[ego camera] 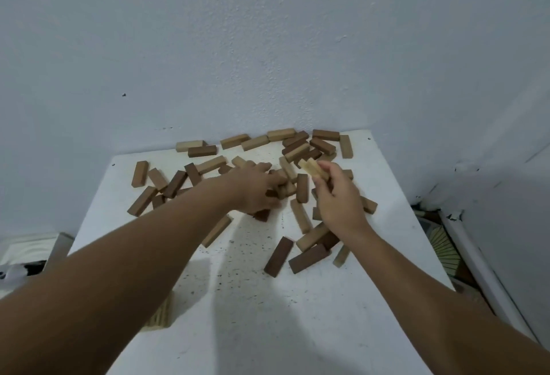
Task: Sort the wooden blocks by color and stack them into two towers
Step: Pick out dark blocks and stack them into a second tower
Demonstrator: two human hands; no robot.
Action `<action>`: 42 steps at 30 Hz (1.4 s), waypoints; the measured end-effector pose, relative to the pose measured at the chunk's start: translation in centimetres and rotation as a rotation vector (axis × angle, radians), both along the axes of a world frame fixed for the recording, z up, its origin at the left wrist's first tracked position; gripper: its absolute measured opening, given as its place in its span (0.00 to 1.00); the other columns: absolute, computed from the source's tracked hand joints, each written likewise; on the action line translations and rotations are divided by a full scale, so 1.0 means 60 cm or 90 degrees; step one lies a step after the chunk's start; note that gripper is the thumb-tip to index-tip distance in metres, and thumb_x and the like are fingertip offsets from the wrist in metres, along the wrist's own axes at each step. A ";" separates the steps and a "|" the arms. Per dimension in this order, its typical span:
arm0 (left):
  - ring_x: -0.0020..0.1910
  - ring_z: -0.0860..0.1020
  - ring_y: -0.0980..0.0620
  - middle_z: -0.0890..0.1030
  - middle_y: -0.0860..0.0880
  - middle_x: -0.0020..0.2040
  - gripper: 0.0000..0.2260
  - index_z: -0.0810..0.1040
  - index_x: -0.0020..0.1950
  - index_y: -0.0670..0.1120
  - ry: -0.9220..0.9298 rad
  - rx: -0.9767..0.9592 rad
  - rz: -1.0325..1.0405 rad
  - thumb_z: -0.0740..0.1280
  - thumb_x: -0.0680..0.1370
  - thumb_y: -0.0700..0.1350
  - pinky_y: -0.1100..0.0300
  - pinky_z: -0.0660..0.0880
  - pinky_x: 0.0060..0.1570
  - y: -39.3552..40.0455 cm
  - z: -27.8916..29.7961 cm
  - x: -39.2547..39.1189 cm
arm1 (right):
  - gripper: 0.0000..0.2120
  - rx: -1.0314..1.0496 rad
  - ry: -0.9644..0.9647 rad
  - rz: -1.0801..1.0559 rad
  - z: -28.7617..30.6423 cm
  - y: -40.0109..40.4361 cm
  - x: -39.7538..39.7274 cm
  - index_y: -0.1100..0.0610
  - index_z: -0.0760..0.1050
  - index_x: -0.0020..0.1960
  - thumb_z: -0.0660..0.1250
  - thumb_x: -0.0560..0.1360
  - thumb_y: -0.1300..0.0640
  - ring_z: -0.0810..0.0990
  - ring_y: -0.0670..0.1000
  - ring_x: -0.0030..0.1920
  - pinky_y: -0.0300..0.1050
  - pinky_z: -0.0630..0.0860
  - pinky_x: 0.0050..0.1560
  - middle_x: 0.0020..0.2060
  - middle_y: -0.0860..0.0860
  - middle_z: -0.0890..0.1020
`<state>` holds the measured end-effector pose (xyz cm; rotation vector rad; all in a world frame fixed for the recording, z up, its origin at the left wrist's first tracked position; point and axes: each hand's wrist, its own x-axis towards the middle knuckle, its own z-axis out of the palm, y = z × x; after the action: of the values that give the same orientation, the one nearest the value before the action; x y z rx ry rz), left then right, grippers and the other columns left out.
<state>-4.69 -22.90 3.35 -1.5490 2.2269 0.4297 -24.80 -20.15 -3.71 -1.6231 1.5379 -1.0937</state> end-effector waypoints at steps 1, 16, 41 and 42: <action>0.77 0.60 0.38 0.61 0.44 0.80 0.26 0.64 0.80 0.61 -0.011 -0.011 -0.002 0.61 0.82 0.64 0.42 0.63 0.71 0.003 0.000 -0.003 | 0.15 0.012 -0.032 -0.023 0.005 -0.002 -0.012 0.50 0.73 0.70 0.62 0.85 0.53 0.79 0.44 0.53 0.40 0.74 0.53 0.56 0.45 0.81; 0.69 0.63 0.45 0.71 0.50 0.68 0.06 0.80 0.47 0.60 0.171 -0.064 -0.008 0.68 0.80 0.60 0.42 0.64 0.70 0.009 -0.031 -0.085 | 0.13 -0.013 0.151 0.050 -0.031 -0.007 -0.100 0.52 0.78 0.65 0.66 0.82 0.60 0.76 0.47 0.53 0.38 0.71 0.52 0.50 0.43 0.77; 0.63 0.72 0.43 0.78 0.48 0.56 0.10 0.78 0.52 0.50 0.230 -0.323 0.203 0.63 0.83 0.56 0.47 0.69 0.63 -0.052 -0.073 -0.083 | 0.13 -0.066 0.162 0.024 -0.056 -0.001 -0.093 0.42 0.81 0.61 0.72 0.77 0.48 0.68 0.45 0.57 0.41 0.68 0.60 0.52 0.43 0.73; 0.68 0.70 0.42 0.76 0.46 0.64 0.14 0.78 0.62 0.51 0.220 -0.308 0.201 0.63 0.83 0.57 0.45 0.67 0.67 -0.057 -0.077 -0.083 | 0.12 -0.066 0.158 0.021 -0.057 -0.002 -0.094 0.43 0.81 0.61 0.72 0.78 0.49 0.68 0.46 0.57 0.42 0.68 0.60 0.52 0.43 0.73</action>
<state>-9.67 -26.33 -1.25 -2.2436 2.4749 0.2715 -30.44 -20.27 -7.12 -1.9066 1.6259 -0.9980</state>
